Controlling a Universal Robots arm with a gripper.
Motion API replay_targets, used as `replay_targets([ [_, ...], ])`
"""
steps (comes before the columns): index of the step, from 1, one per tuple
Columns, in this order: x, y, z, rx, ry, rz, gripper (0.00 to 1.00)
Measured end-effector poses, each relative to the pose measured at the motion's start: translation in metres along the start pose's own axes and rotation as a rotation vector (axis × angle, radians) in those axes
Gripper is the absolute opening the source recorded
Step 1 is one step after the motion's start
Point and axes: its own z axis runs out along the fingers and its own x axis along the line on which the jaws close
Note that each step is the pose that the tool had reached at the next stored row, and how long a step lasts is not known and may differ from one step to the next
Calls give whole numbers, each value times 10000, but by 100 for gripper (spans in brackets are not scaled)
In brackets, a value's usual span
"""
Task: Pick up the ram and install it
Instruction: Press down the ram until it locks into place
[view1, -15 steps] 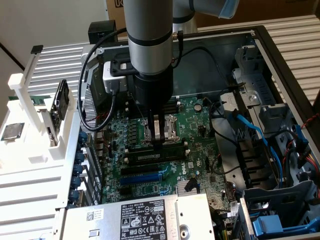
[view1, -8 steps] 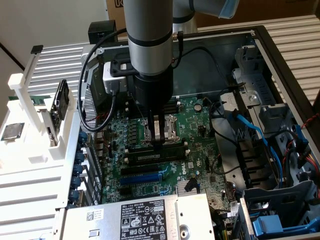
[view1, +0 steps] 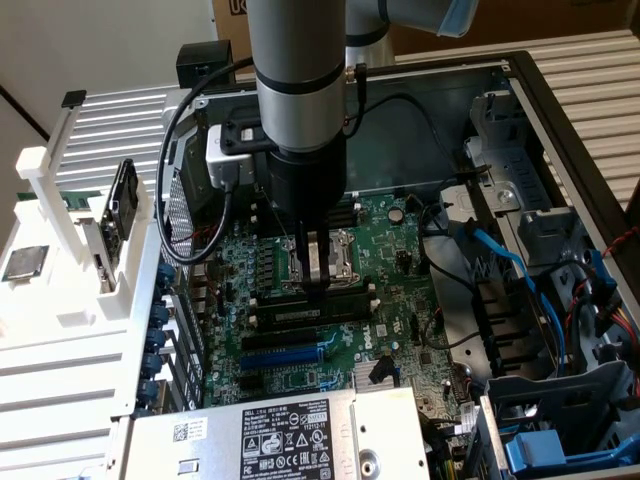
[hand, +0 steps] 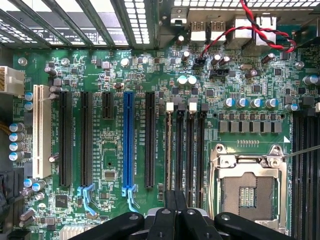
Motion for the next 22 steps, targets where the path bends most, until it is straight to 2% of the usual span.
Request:
replay_targets([
  [16,7,0,21,0,0,0,10],
  [22,6,-1,-15,7,-10,1,10],
])
